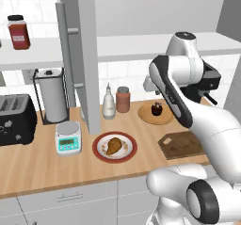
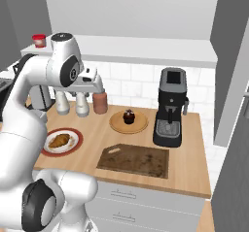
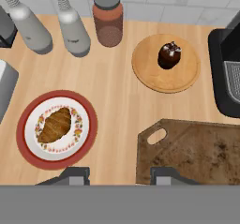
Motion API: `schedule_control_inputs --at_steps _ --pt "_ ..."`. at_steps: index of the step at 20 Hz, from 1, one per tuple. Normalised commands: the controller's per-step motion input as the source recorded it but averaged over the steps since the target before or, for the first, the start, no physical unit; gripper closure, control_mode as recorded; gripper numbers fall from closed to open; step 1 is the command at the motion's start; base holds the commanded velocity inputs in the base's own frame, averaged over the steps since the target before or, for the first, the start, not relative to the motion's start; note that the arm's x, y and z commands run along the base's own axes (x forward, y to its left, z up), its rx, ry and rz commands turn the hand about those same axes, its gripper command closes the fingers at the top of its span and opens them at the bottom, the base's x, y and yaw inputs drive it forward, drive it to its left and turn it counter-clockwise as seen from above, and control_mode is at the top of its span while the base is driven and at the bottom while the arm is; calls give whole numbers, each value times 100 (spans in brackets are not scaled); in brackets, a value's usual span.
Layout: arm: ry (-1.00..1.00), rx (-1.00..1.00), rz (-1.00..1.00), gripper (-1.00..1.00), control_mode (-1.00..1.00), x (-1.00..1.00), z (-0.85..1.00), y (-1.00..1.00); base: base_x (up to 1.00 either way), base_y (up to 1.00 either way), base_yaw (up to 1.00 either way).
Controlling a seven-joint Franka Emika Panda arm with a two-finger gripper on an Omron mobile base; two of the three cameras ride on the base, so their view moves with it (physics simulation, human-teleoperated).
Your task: From the different types of pastries on the counter, select a croissant and place it on the cutting board. Then retrieve a jar of jam from the cabinet and place it alongside the croissant on the cutting board.
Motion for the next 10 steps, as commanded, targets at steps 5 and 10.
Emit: schedule_control_inputs --at_steps 5,10 --pt "0 2 0 -100 -100 -44 0 23 0 0 0" --pt "0 2 0 -100 -100 -13 0 23 0 0 0"
